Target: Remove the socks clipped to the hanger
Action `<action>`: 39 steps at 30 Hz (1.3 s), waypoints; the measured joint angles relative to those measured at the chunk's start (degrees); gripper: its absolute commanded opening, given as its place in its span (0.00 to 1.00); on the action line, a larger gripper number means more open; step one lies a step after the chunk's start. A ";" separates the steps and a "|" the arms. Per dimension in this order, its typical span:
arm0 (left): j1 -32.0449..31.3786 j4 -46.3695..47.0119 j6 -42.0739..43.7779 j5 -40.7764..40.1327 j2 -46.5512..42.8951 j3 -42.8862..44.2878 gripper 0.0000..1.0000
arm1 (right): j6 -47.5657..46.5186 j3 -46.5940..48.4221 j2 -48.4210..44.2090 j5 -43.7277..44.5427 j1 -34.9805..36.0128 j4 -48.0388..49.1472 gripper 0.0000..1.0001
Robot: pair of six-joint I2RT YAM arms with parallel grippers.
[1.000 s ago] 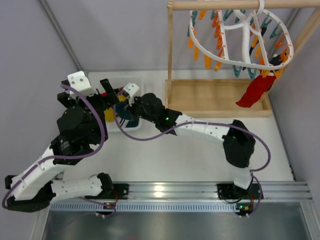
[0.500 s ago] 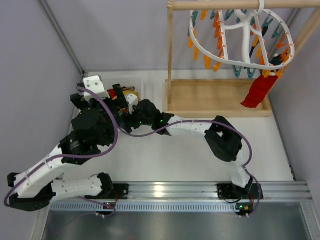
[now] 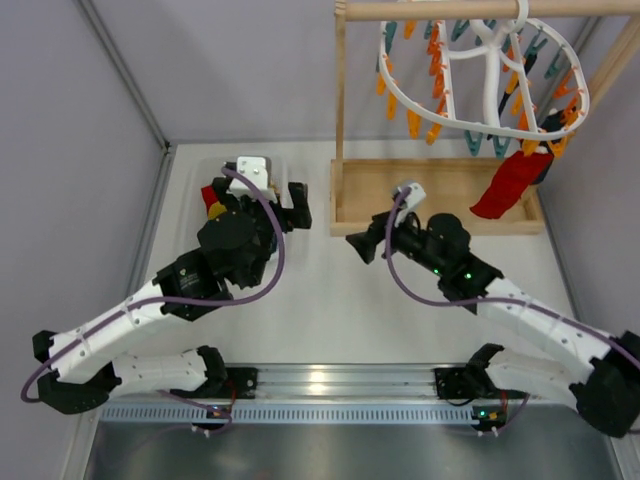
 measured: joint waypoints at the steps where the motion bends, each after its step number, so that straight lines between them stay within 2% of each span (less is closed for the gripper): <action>1: 0.00 -0.09 -0.79 1.79 0.33 -0.50 0.99 | 0.00 -2.47 -4.22 0.94 -1.18 -1.81 0.87; 6: 0.17 -0.35 -4.61 11.39 2.32 -4.13 0.99 | 0.52 -11.87 -23.08 5.81 -9.53 -12.39 0.88; 8: 0.17 -0.68 -5.90 14.23 2.71 -5.75 0.99 | 1.18 -13.60 -27.89 7.28 -13.97 -16.22 0.88; 14: 0.22 -7.37 -10.29 18.36 3.08 -7.02 0.99 | 6.01 -14.01 -32.81 14.86 -27.78 -23.96 0.91; 16: 0.28 -11.50 -11.56 18.82 3.13 -6.69 0.99 | 7.78 -15.74 -34.75 17.25 -31.32 -23.67 0.91; 20: 0.44 -20.65 -13.33 20.55 3.08 -5.31 0.99 | 9.09 -19.98 -39.39 22.60 -33.62 -23.15 0.99; 23: 0.44 -25.57 -13.94 21.49 1.97 -5.20 0.99 | 8.24 -20.13 -39.06 26.58 -33.68 -22.47 0.99; 26: 0.44 -28.11 -14.08 21.70 0.07 -6.47 0.99 | 7.28 -19.37 -34.45 30.16 -34.10 -21.24 1.00; 31: 0.44 -29.79 -14.25 22.16 0.42 -9.05 0.99 | 4.68 -18.12 -24.79 28.89 -37.11 -15.72 1.00; 34: 0.46 -30.58 -14.27 23.08 1.18 -10.67 0.99 | 3.23 -18.49 -20.87 27.02 -40.11 -8.83 0.99; 39: 0.46 -31.28 -14.27 25.44 1.20 -11.21 0.99 | 0.46 -22.18 -17.77 24.79 -45.92 8.02 0.99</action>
